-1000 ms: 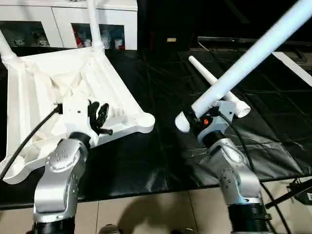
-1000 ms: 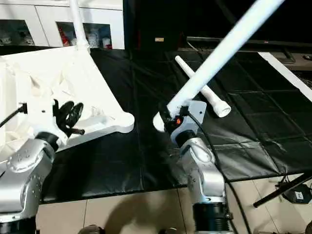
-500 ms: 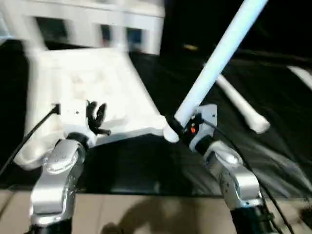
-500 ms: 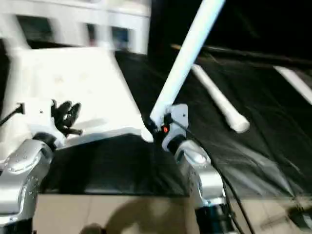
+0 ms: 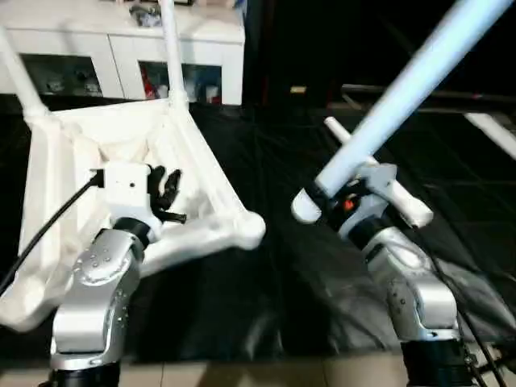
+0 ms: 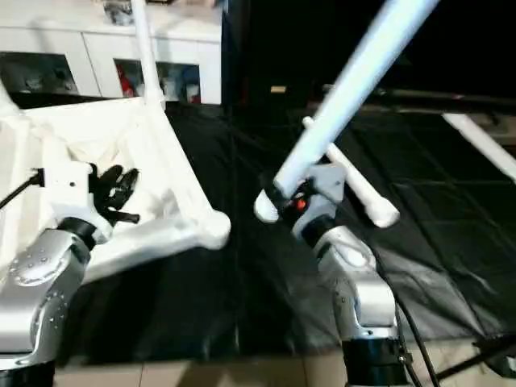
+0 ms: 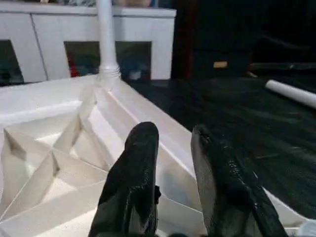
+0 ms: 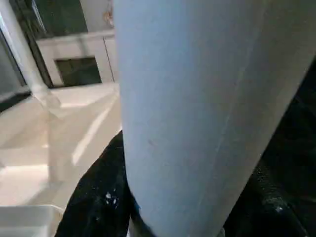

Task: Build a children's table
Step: Insert table leg to table base

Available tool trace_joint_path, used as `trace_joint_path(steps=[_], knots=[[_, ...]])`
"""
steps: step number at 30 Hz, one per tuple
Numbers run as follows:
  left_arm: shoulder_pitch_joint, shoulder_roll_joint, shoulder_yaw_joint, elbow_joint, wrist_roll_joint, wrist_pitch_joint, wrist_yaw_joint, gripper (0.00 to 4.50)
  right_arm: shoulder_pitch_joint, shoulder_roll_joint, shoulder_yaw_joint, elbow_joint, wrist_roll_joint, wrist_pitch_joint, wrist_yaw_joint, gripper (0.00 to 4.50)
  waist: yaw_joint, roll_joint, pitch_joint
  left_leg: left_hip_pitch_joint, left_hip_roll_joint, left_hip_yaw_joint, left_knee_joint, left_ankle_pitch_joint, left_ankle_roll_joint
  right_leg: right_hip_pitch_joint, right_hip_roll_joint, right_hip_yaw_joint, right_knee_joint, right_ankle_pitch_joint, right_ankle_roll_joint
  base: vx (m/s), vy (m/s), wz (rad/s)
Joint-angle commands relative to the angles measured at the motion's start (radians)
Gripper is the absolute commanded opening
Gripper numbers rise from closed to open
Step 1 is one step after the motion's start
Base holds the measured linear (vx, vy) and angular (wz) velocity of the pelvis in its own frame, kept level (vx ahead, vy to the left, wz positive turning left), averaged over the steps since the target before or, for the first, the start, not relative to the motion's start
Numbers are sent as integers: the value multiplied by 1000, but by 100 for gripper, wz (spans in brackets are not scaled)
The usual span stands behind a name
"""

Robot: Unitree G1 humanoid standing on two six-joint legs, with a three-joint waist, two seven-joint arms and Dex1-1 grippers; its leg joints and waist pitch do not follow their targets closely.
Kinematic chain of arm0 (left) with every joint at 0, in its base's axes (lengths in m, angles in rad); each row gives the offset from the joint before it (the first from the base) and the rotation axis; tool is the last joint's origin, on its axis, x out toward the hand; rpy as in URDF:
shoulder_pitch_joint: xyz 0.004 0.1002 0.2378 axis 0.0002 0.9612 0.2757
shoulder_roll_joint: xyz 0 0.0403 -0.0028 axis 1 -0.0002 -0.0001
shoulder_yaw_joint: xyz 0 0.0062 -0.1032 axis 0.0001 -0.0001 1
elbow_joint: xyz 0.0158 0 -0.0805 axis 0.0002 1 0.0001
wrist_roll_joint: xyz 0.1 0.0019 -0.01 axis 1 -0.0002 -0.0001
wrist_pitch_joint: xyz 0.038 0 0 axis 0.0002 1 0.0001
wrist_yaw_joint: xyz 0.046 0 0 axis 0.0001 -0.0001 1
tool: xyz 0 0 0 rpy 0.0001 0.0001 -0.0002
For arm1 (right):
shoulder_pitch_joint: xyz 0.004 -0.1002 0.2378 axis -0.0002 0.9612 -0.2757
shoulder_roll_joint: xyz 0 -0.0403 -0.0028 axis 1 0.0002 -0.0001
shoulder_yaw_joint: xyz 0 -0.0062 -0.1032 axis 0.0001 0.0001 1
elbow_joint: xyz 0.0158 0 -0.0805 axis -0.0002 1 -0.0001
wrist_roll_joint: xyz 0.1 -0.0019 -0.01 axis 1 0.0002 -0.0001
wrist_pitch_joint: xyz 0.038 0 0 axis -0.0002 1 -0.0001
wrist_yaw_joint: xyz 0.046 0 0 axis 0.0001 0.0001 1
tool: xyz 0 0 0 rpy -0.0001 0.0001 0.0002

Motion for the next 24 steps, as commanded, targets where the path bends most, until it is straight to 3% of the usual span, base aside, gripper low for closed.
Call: trace_joint_path(steps=[1, 2, 3, 4, 5, 8, 10, 11, 14, 17, 22, 23, 24], knots=[[-2, -1, -6, 2, -2, 12, 4, 129, 6, 2, 0, -25, 24, 30, -3, 191, 0, 6, -103, 30, -61, 18, 4, 771, 136, 49, 29, 23, 12, 798, -175, 66, 7, 7], [1, -6, -4, -3, -10, 13, 4, 129, 14, 9, 8, -28, 31, 35, 8, 191, 6, 3, -99, 12, -62, 27, -3, 671, 124, 53, 23, 32, 7, 776, -166, 0, 0, 0], [2, -6, -3, -3, -13, 14, 5, 129, 16, 9, 10, -28, 30, 34, 11, 191, 9, 3, -86, 1, -50, 33, -21, 511, 93, 51, 7, 35, -5, 680, -170, 0, 0, 0], [9, -8, -1, -9, -19, 13, 4, 129, 25, 5, 42, -26, 1, 32, 15, 191, 9, 2, -80, 2, -42, 35, -31, 419, 72, 49, 0, 35, -14, 605, -172, 0, 0, 0], [13, -7, -3, -11, -19, 14, 4, 129, 29, 2, 61, -20, -19, 27, 17, 191, 8, 2, -63, 1, -24, 38, -57, 164, 16, 46, -14, 38, -36, 353, -180, -55, -1, -2], [13, -12, 5, -13, -32, 13, 8, 129, 32, 2, 67, -9, -38, 28, 5, 191, 4, 4, -48, 9, -14, 40, -76, -72, -34, 37, -25, 46, -58, 89, -164, -79, -7, -3], [13, -13, 6, -14, -34, 11, 9, 129, 32, 1, 68, -8, -42, 26, 2, 191, 3, 3, -39, 11, -13, 40, -86, -176, -47, 30, -28, 49, -69, -62, -142, -103, -8, -4], [10, -10, 6, -15, -33, 14, 7, 129, 33, 5, 65, -4, -37, 30, -5, 191, 1, 3, -29, 15, -14, 38, -95, -287, -53, 18, -29, 53, -84, -231, -110, -98, -5, -6], [7, -7, 0, -16, -32, 15, 1, 129, 36, 16, 51, 3, -25, 46, -24, 191, -1, 2, -32, 17, -15, 35, -95, -329, -55, 10, -30, 55, -95, -311, -81, -85, -5, -5], [8, 5, -10, -15, -16, 14, 6, 129, 42, 29, 26, 5, 10, 63, -30, 191, -1, 2, -34, 14, -17, 35, -95, -321, -49, 3, -27, 57, -94, -300, -77, -43, -4, -1], [6, 6, 3, -9, -24, 9, 10, 129, 42, 3, 59, 8, -30, 36, -13, 191, 1, 3, -39, 7, -17, 36, -92, -263, -47, 5, -25, 57, -86, -217, -92, 0, 0, 0], [7, 9, 4, -11, -24, 10, 12, 129, 43, -3, 71, 7, -40, 35, 2, 191, 1, 6, -36, -61, -45, -5, -118, -263, 41, 61, -38, -9, -84, -248, -63, -2, -2, 29], [7, 9, 4, -11, -24, 10, 12, 129, 43, -3, 71, 7, -40, 35, 2, 191, -2, 5, -45, -47, -53, -16, -95, -289, 82, 58, -62, -19, -106, -299, -69, -2, -2, 29]])
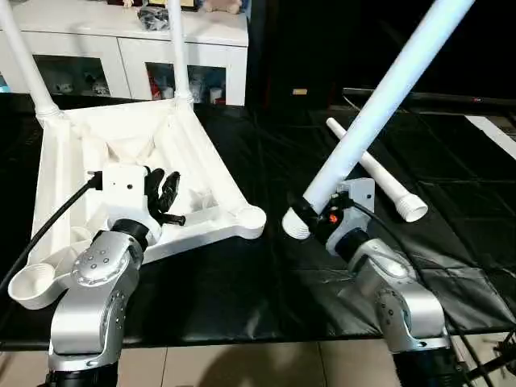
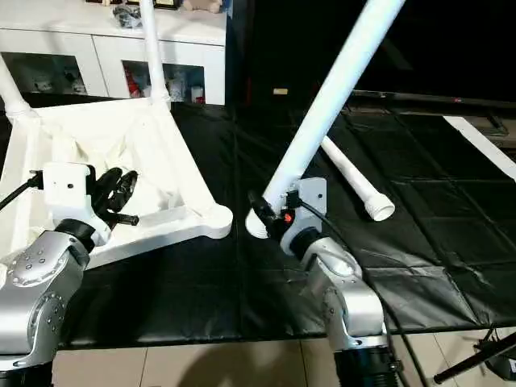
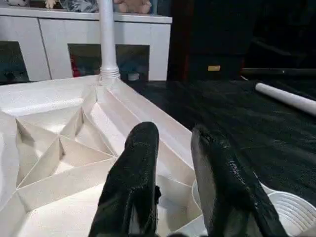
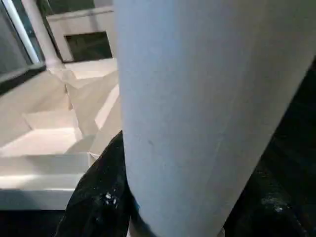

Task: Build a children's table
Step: Insert table leg to table base

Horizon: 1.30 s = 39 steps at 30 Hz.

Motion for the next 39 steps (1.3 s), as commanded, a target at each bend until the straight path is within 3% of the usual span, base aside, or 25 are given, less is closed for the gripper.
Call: trace_joint_path(steps=[1, 2, 3, 5, 8, 9, 10, 11, 12, 13, 14, 15, 16, 17, 18, 19, 20, 22, 24, 25, 26, 29, 32, 35, 39], knots=[[4, 6, 4, -13, -1, 4, 8, 129, -3, -6, 15, -1, -8, -6, 14, 191, 6, 21, -51, -28, -40, 6, -84, -320, 88, 78, -55, -15, -106, -339, -96, 29, -1, 53], [5, 8, 0, -17, 5, 5, 14, 129, -3, -13, 28, -1, -13, -1, 25, 191, 1, 14, -43, -32, -40, 0, -86, -361, 106, 91, -57, -35, -126, -422, -115, 48, -1, 50], [5, 8, 0, -17, 5, 6, 14, 129, -3, -14, 29, -2, -13, 0, 26, 191, -3, 22, -39, -41, -46, -2, -81, -394, 123, 114, -58, -51, -140, -501, -135, 48, -1, 50], [11, 4, 0, -22, 3, 6, 20, 129, -4, -23, 39, -9, -13, 5, 38, 191, -4, 25, -29, -29, -50, 6, -76, -445, 137, 133, -56, -75, -162, -610, -154, 90, 11, 61], [26, 3, -10, -24, 3, -3, 11, 129, 1, -32, 54, -23, -17, -12, 50, 191, -5, 37, -27, -13, -54, 3, -84, -424, 161, 167, -36, -90, -174, -572, -174, 124, 29, 67], [28, 5, -21, -20, 4, -4, 2, 129, 6, -28, 51, -27, -11, -5, 49, 191, -32, 58, -40, 91, -7, 3, -93, -450, 135, 106, -3, -57, -141, -464, -202, 150, 38, 70], [28, 6, -26, -18, 2, -3, -3, 129, 9, -23, 45, -28, -4, 2, 48, 191, -41, 52, -29, 117, 25, -29, -110, -519, 128, 78, 10, -52, -104, -398, -219, 203, -16, 48], [24, 4, -31, -16, -3, -9, -9, 129, 11, -19, 39, -28, -5, -3, 41, 191, -46, 44, -36, 150, 51, -54, -122, -497, 175, 53, 20, -27, -52, -240, -222, 221, -26, 14], [19, 5, -43, -15, -1, -8, -15, 129, 11, -16, 28, -28, -2, 0, 34, 191, -64, 38, -50, 173, 51, -81, -101, -269, 329, 23, 19, -18, -10, -101, -177, 221, -26, 14], [18, 9, -52, -13, 5, -7, -18, 129, 10, -17, 23, -29, -2, -3, 30, 191, -63, 35, -53, 174, 47, -87, -80, -99, 432, 6, 12, -11, 5, -52, -149, 187, -3, 3], [18, 12, -57, -12, 8, -7, -18, 129, 9, -18, 20, -31, -2, -3, 27, 191, -62, 14, -66, 166, 34, -80, -33, 273, 559, -18, -18, 20, 5, 83, -111, 97, -31, -3], [19, 14, -61, -11, 11, -7, -18, 129, 8, -19, 17, -32, -3, -4, 23, 191, -38, -13, -64, 56, -51, -14, 14, 500, 499, 50, -43, 62, -30, 332, -92, 97, -31, -3], [19, 14, -62, -10, 11, -7, -17, 129, 7, -19, 14, -32, -3, -4, 21, 191, -26, -23, -78, 19, -79, 5, 28, 535, 440, 82, -30, 74, -8, 509, -88, 52, -23, -1], [20, 13, -63, -8, 9, -6, -18, 129, 2, -17, 2, -33, 3, -2, 12, 191, -23, -38, -96, -35, -98, 17, 29, 582, 331, 128, -1, 81, 35, 928, -55, 55, -45, 2], [24, 13, -66, -7, 3, -3, -26, 129, -5, -16, -17, -38, 22, 6, 6, 191, -12, -25, -94, -37, -105, 34, 24, 481, 213, 131, 22, 72, 45, 1141, -14, 55, -45, 2], [25, 14, -67, -7, 1, -3, -29, 129, -7, -17, -23, -40, 27, 8, 3, 191, -12, -22, -94, -33, -99, 35, 19, 424, 165, 131, 27, 68, 47, 1164, -2, 32, -80, 1], [26, 17, -72, -7, -3, 1, -39, 129, -12, -22, -36, -47, 30, 6, -7, 191, -15, -13, -86, -6, -67, 33, 9, 305, 81, 107, 24, 62, 30, 1050, 17, 15, -58, 10], [21, 20, -75, -5, -4, 5, -41, 129, -19, -37, -33, -50, 7, -6, -14, 191, -12, -4, -81, 12, -44, 32, -2, 237, 61, 91, 12, 62, 19, 910, -1, 7, -29, 5], [11, 30, -80, -3, -3, 12, -45, 129, -34, -47, -44, -61, -6, -8, -26, 191, -16, -5, -60, 20, -17, 29, -31, 97, -4, 78, 2, 55, -9, 571, -50, 0, 0, 0], [9, 33, -82, -3, -2, 14, -46, 129, -37, -47, -49, -65, -5, -6, -29, 191, -17, -3, -56, 21, -14, 27, -39, 45, -15, 76, -3, 56, -16, 478, -63, -80, 6, -1], [8, 38, -80, -1, -3, 15, -50, 129, -43, -51, -53, -70, -3, -4, -27, 191, -14, 1, -50, 27, -8, 27, -49, -61, -30, 71, -9, 58, -30, 298, -90, -100, 10, -1], [6, 44, -79, -1, -11, 18, -54, 129, -50, -57, -62, -81, 5, 10, -25, 191, -17, 15, -37, 33, -1, 30, -76, -230, -48, 61, -15, 62, -55, 6, -136, -101, 16, -1], [2, 54, -78, -7, -18, 27, -67, 129, -49, -50, -73, -90, 22, 26, -29, 191, -22, 10, -34, 31, 2, 41, -86, -336, -55, 48, -19, 71, -73, -181, -132, -87, 19, -3], [0, 61, -78, -6, -20, 28, -79, 129, -48, -47, -74, -88, 14, 7, -43, 191, -23, 9, -36, 28, 0, 44, -86, -320, -55, 40, -18, 75, -75, -194, -124, -44, 10, -4], [-8, 68, -79, -6, -29, 37, -88, 129, -52, -47, -73, -89, 36, 48, -39, 191, -24, 8, -42, 21, -4, 47, -81, -241, -46, 39, -13, 80, -67, -105, -122, 0, 0, 0]])
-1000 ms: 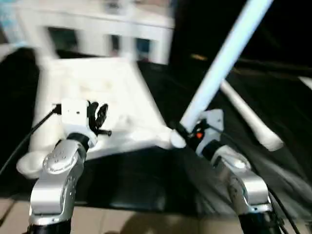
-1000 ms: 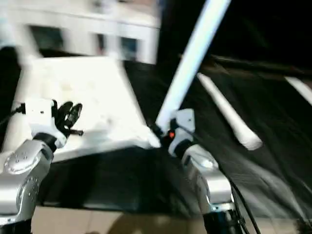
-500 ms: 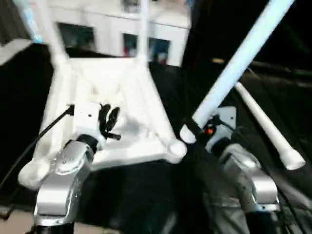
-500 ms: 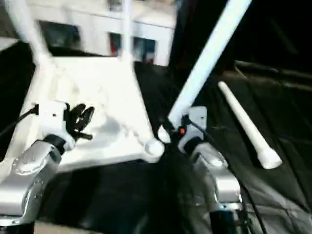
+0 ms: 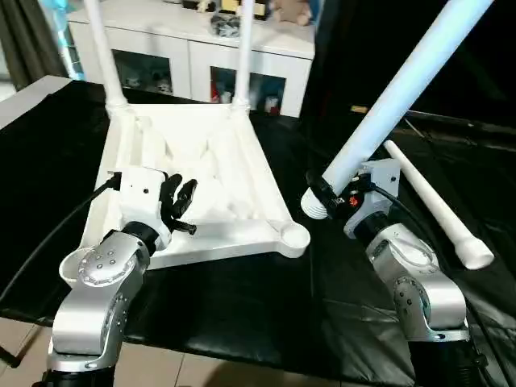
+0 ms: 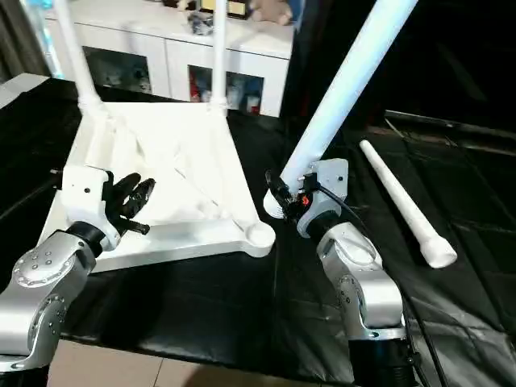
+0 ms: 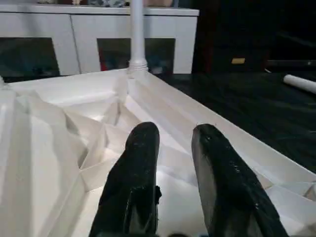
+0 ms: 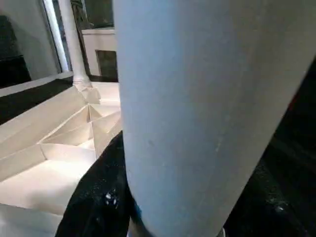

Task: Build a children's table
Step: Insert table leg to table base

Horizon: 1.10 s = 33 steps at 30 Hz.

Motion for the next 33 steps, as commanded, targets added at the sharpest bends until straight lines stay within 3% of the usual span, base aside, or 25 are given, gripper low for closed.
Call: trace_joint_path(steps=[1, 3, 5, 6, 9, 10, 11, 12, 14, 15, 18, 22, 23, 25, 27, 29, 33], knots=[[-17, 13, -13, 0, -12, 17, -14, 129, -10, -7, -13, -15, 28, 34, 1, 191, -3, 17, -46, 13, 2, 13, -89, -216, -59, 4, -29, 15, -81, -4, -136, 0, 0, 0], [-16, 27, -22, 0, -13, 24, -29, 129, -6, -5, -14, -23, 39, 45, 7, 191, -1, 19, -54, 10, -1, 17, -80, -122, -48, 4, -23, 16, -70, 154, -137, 0, 0, 0], [-13, 49, -37, 2, -15, 34, -58, 129, 0, 2, -23, -29, 52, 53, 9, 191, 0, 17, -58, 6, -4, 21, -74, -43, -38, 6, -19, 15, -61, 267, -139, 0, 0, 0], [-12, 61, -46, 5, -13, 32, -74, 129, 2, 3, -25, -28, 52, 54, 7, 191, 2, 17, -59, 6, -5, 22, -73, -33, -36, 5, -18, 15, -61, 280, -138, 0, 0, 0], [-10, 112, -76, 25, -18, 46, -148, 129, 11, -9, -14, -19, 31, 36, 10, 191, 5, 23, -54, 10, -4, 25, -76, -64, -41, -1, -19, 16, -64, 238, -137, 0, 0, 0], [-14, 134, -90, 35, -22, 49, -185, 129, 13, -12, -10, -16, 29, 27, 20, 191, 6, 31, -52, 11, -5, 25, -78, -88, -49, -3, -20, 17, -66, 204, -136, 0, 0, 0], [-19, 159, -104, 46, -24, 42, -223, 129, 16, -12, -6, -15, 27, 18, 23, 191, 4, 28, -51, 12, -4, 26, -80, -106, -53, -5, -20, 17, -70, 185, -135, 0, 0, 0], [-29, 190, -126, 63, -25, 29, -272, 129, 21, -11, -7, -14, 27, 5, 23, 191, 4, 40, -53, 14, -5, 24, -80, -126, -64, -6, -20, 17, -72, 171, -134, 0, 0, 0], [-37, 202, -136, 72, -24, 25, -293, 129, 22, -11, -11, -11, 26, -3, 21, 191, 4, 41, -48, 12, -3, 23, -86, -170, -74, -8, -21, 18, -72, 130, -142, 0, 0, 0], [-48, 221, -151, 91, -22, 14, -323, 129, 25, -8, -16, -7, 24, -23, 20, 191, 8, 52, -48, 13, -3, 22, -87, -181, -72, -7, -23, 18, -70, 116, -153, 0, 0, 0], [-92, 249, -190, 140, -11, 0, -388, 129, 17, -18, -22, -5, 47, 9, 46, 191, 8, 42, -46, 12, -3, 26, -88, -189, -57, -8, -23, 21, -75, 79, -168, 0, 0, 0], [-143, 277, -241, 201, 4, -28, -460, 129, -2, -31, -24, 13, 54, 15, 66, 191, 9, 47, -46, 9, -2, 26, -88, -147, -48, -5, -25, 20, -72, 113, -179, 0, 0, 0], [-189, 276, -269, 253, 5, -52, -503, 129, -15, -46, -17, 32, 52, 6, 92, 191, 10, 38, -48, 9, -5, 29, -87, -124, -37, -4, -24, 21, -71, 122, -182, 0, 0, 0], [-220, 264, -278, 284, 2, -56, -522, 129, -21, -53, -14, 40, 51, -2, 101, 191, 8, 41, -48, 10, -4, 30, -86, -123, -37, -5, -25, 22, -71, 123, -186, 0, 0, 0], [-256, 249, -297, 320, -1, -58, -551, 129, -30, -54, -15, 50, 43, -7, 92, 191, 10, 30, -48, 5, -3, 33, -86, -96, -27, 1, -29, 22, -68, 154, -193, 0, 0, 0], [-278, 241, -308, 343, -3, -56, -567, 164, -35, -57, -14, 54, 43, 2, 92, 191, 12, 34, -49, 8, -3, 35, -84, -87, -23, -2, -28, 23, -70, 154, -196, 0, 0, 0], [-348, 224, -349, 431, -5, -63, -633, 182, -43, -58, -20, 44, 73, 36, 108, 191, 14, 32, -50, 10, -3, 36, -85, -84, -18, -1, -28, 22, -69, 157, -202, 0, 0, 0]])
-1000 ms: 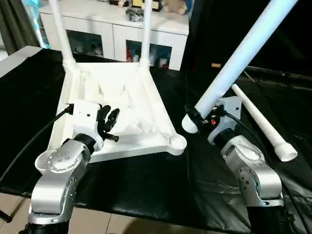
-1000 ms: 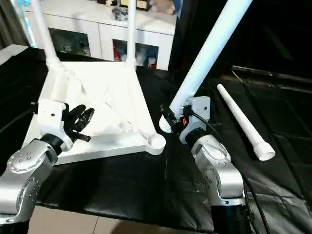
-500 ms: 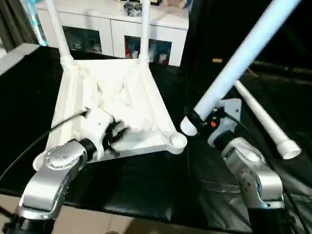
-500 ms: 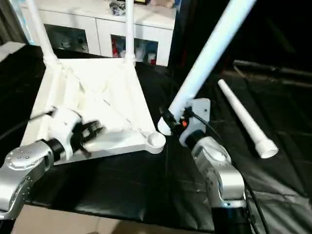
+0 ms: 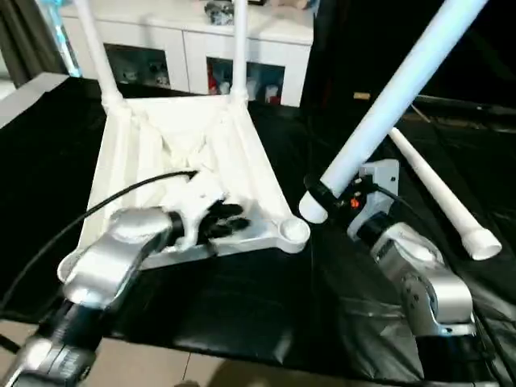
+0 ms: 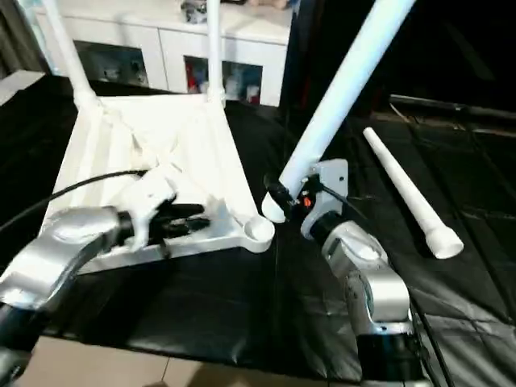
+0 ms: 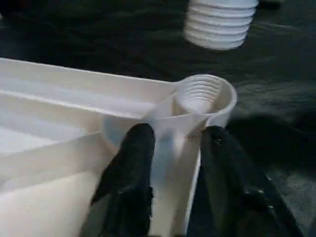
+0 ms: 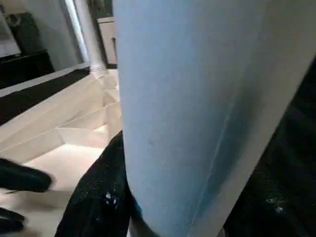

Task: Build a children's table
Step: Insert table leg to table base

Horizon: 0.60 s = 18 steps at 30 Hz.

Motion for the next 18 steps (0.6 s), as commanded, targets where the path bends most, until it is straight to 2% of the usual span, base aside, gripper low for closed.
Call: trace_joint_path(steps=[1, 2, 3, 4, 5, 7, 8, 12, 13, 16, 17, 18], knots=[[-22, 0, -23, 21, 1, -6, -30, 182, -20, -13, -16, -12, 15, 16, 6, 191, 2, 2, -60, 22, -1, 19, -68, -100, -25, 27, -30, 16, -66, 154, -201, 0, 0, 0], [-34, -1, -33, 39, 12, -3, -29, 206, -19, -16, -19, -12, 15, 15, 5, 191, 2, 2, -60, 22, -1, 21, -68, -98, -21, 26, -30, 15, -67, 150, -202, 0, 0, 0], [-35, -1, -33, 40, 13, -3, -29, 206, -19, -16, -19, -12, 15, 15, 5, 191, 1, 1, -59, 21, -2, 21, -67, -97, -20, 27, -30, 16, -67, 148, -202, 0, 0, 0], [-48, -1, -44, 67, 31, -14, -30, 208, -17, -21, -21, -15, 13, 16, 5, 191, 2, 17, -60, 22, -2, 19, -67, -98, -24, 26, -31, 16, -65, 149, -202, 0, 0, 0], [-49, -2, -47, 74, 32, -11, -32, 220, -13, -22, -21, -18, 12, 17, 4, 191, -1, 18, -61, 22, -2, 19, -66, -106, -29, 26, -30, 16, -68, 150, -200, 0, 0, 0], [-48, -4, -53, 82, 32, 1, -41, 220, -5, -20, -20, -25, 10, 16, 2, 191, -3, 14, -61, 22, -2, 19, -67, -110, -33, 28, -29, 16, -69, 161, -202, 0, 0, 0], [-48, -3, -56, 85, 31, 13, -47, 220, -2, -18, -19, -28, 9, 15, -1, 191, -2, 21, -62, 23, -2, 18, -67, -113, -37, 27, -29, 15, -68, 166, -206, 0, 0, 0], [-59, 11, -83, 135, 65, 18, -54, 220, 16, -3, -4, -40, 4, 14, -12, 191, -1, 20, -60, 24, -1, 17, -69, -130, -37, 27, -29, 15, -69, 165, -213, 0, 0, 0], [-59, 11, -83, 135, 65, 18, -54, 193, 16, -3, -4, -40, 4, 14, -12, 191, -1, 20, -60, 24, -1, 17, -70, -135, -38, 26, -29, 15, -70, 157, -213, 0, 0, 0], [-77, 20, -93, 179, 89, -10, -52, 178, 19, -1, 5, -42, 5, 17, -13, 191, -1, 17, -59, 25, 1, 16, -73, -153, -43, 25, -29, 15, -71, 132, -215, 0, 0, 0], [-83, 24, -93, 192, 97, -10, -49, 154, 19, -2, 8, -42, 6, 18, -11, 191, 1, 20, -59, 27, 2, 15, -73, -155, -44, 24, -31, 15, -71, 127, -216, 0, 0, 0], [-90, 28, -92, 205, 102, -5, -52, 144, 18, -4, 13, -40, 6, 19, -6, 191, 1, 15, -59, 26, 2, 16, -74, -152, -43, 25, -31, 15, -70, 131, -218, 0, 0, 0]])
